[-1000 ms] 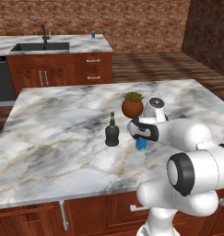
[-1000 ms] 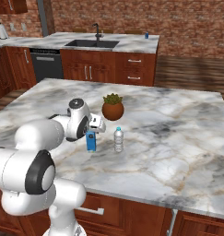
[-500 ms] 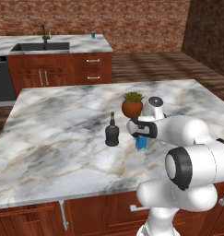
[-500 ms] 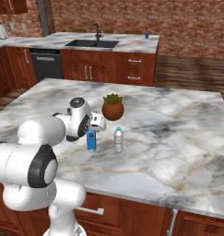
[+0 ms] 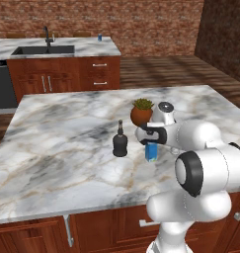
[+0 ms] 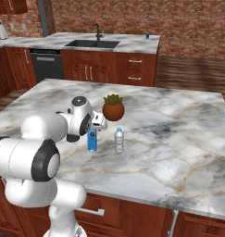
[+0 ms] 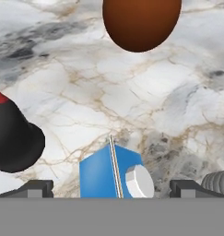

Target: Move the drinks to the dining counter.

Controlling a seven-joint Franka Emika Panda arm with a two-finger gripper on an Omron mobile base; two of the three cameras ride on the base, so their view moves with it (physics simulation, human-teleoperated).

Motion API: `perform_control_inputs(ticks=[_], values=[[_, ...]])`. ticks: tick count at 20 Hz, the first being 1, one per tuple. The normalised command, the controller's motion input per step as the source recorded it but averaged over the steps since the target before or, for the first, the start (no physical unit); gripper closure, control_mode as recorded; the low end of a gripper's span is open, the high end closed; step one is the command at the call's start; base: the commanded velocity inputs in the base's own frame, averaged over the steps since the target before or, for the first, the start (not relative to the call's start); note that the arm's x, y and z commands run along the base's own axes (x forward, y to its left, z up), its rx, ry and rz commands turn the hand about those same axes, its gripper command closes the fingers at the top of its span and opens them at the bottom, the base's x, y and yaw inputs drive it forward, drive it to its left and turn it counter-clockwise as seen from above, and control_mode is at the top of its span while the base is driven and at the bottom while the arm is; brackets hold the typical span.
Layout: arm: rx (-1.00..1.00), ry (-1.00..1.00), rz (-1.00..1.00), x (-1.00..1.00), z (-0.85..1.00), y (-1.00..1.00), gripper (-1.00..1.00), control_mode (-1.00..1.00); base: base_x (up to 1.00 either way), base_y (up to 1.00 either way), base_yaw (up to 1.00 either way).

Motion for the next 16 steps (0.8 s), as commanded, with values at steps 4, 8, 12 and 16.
perform_control_inputs(ticks=[4,8,12,16], values=[[0.0,0.03,0.0,-0.21,-0.4,0.0,-1.0,-1.0,0.0,0.0,0.0],[0.0,0.07,0.0,-0.39,-0.45,0.0,1.0,-1.0,0.0,0.0,0.0],[0.0,0.08,0.0,-0.44,-0.46,0.0,1.0,-1.0,0.0,0.0,0.0],[0.0,0.08,0.0,-0.29,-0.43,0.0,1.0,-1.0,0.0,0.0,0.0]])
